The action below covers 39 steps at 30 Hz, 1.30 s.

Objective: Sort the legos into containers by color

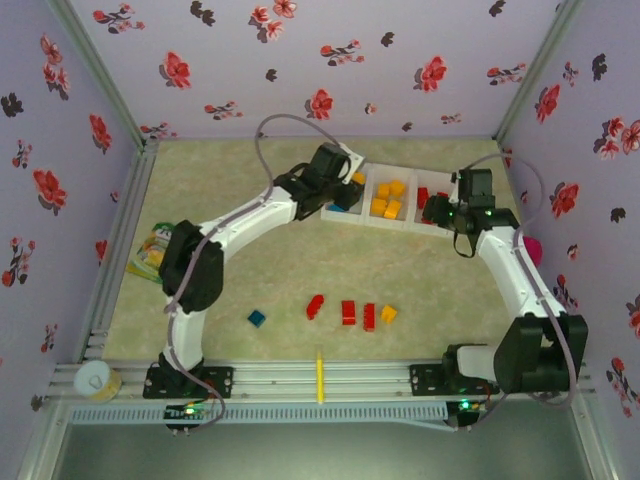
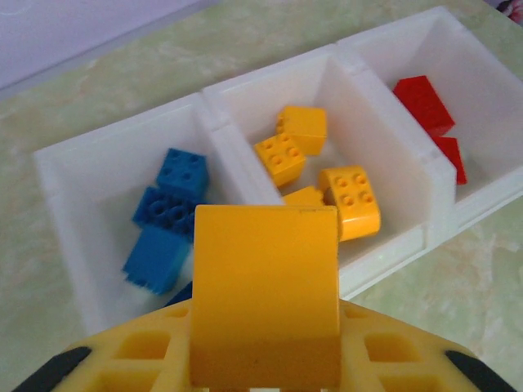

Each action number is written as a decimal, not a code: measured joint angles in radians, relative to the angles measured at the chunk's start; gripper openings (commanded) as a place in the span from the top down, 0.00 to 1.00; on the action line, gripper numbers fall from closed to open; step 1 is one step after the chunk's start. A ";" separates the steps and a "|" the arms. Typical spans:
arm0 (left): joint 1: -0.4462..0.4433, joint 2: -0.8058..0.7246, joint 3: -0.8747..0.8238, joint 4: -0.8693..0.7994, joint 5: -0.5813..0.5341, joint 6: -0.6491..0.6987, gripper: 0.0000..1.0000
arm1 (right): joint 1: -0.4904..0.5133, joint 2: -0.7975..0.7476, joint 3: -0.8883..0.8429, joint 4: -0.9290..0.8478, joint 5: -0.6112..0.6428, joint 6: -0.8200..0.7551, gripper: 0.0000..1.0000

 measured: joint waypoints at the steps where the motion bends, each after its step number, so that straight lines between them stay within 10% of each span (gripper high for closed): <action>1: -0.006 0.026 0.023 0.002 0.008 -0.001 0.71 | 0.004 -0.015 -0.010 -0.003 0.000 0.004 0.46; 20: -0.044 0.366 0.316 0.098 0.150 -0.091 0.67 | 0.118 -0.192 -0.155 -0.085 -0.001 0.110 0.46; 30: -0.039 0.500 0.577 0.056 0.151 -0.099 0.39 | 0.246 -0.223 -0.223 -0.134 0.004 0.178 0.46; 39: -0.012 0.327 0.291 0.099 0.129 -0.098 0.34 | 0.469 -0.236 -0.246 -0.167 0.056 0.234 0.45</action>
